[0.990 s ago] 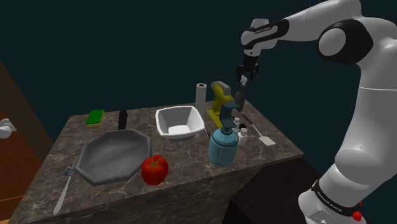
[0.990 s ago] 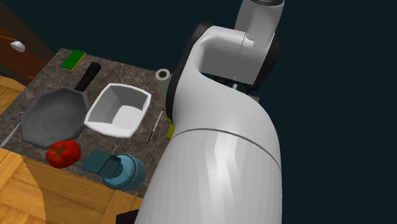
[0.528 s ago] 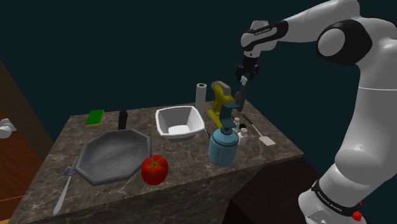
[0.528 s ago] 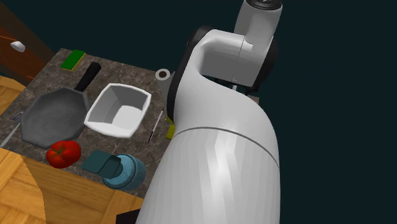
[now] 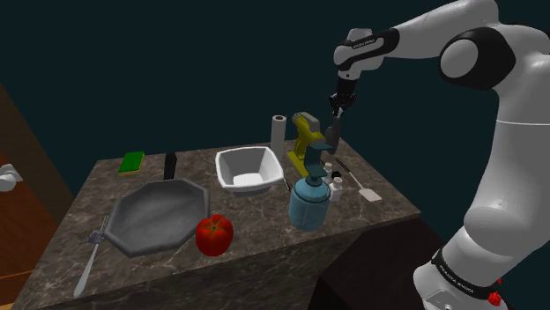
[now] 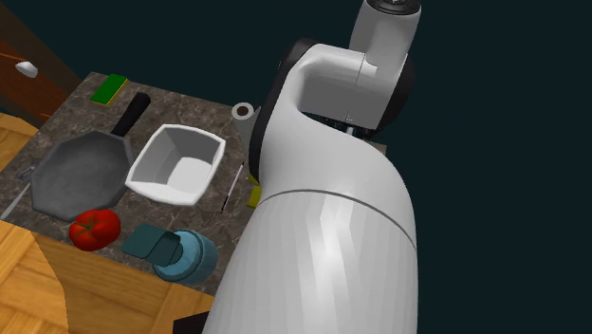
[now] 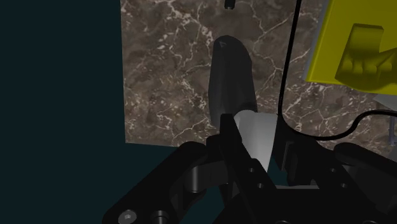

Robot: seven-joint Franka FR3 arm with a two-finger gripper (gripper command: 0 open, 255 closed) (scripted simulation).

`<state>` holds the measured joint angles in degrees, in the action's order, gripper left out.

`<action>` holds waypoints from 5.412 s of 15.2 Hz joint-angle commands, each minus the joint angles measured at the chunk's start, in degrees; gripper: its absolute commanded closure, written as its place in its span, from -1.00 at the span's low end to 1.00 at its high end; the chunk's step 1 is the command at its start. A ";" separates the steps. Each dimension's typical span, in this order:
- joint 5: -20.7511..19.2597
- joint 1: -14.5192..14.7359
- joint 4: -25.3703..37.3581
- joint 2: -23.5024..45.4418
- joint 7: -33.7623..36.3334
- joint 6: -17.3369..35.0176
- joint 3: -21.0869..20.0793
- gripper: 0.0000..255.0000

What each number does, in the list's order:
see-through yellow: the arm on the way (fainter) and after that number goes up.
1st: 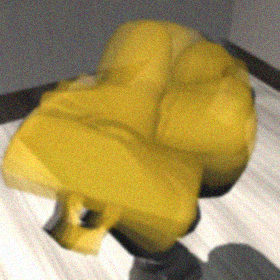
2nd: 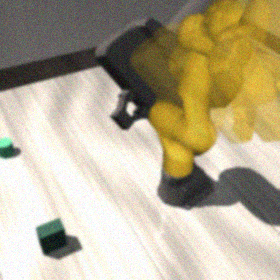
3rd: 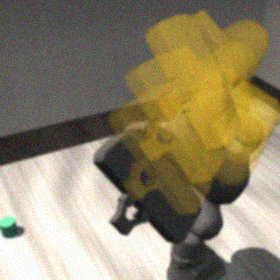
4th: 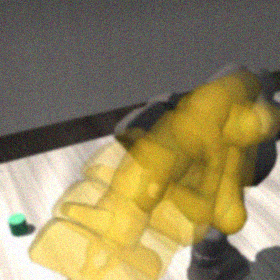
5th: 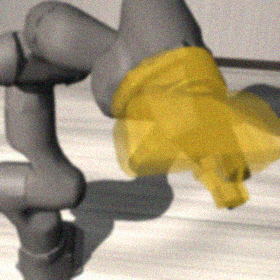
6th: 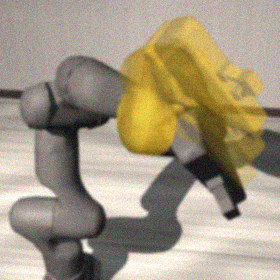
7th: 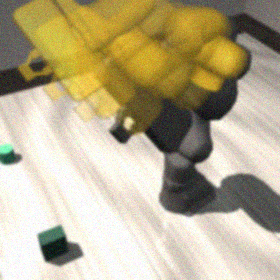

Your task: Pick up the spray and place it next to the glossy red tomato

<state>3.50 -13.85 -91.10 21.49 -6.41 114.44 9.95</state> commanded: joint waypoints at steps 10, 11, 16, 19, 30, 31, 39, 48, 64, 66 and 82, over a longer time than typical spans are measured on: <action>-0.24 -0.04 3.97 -0.99 0.15 -4.95 0.12 1.00; -0.26 -0.05 4.61 -1.08 0.16 -5.68 0.13 1.00; -0.34 -0.14 8.09 -1.34 0.22 -9.41 0.19 1.00; -0.36 -0.21 10.43 -1.32 0.25 -11.73 0.22 1.00; -0.14 -0.74 21.12 0.13 0.24 -20.97 0.30 1.00; -0.09 -0.81 22.30 0.40 0.23 -21.89 0.31 1.00; -1.88 3.59 15.94 -6.96 5.59 -22.78 -1.06 1.00; -4.11 10.46 7.14 -16.90 16.36 -23.92 -5.24 1.00; -5.07 21.16 8.60 -22.23 37.15 -31.17 -15.55 1.00; -5.20 22.52 10.26 -21.72 39.88 -32.40 -16.97 1.00; -12.40 39.57 46.08 -1.96 63.04 -49.98 -27.72 1.00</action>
<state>-7.40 23.41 -51.31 15.90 54.82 67.31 -17.12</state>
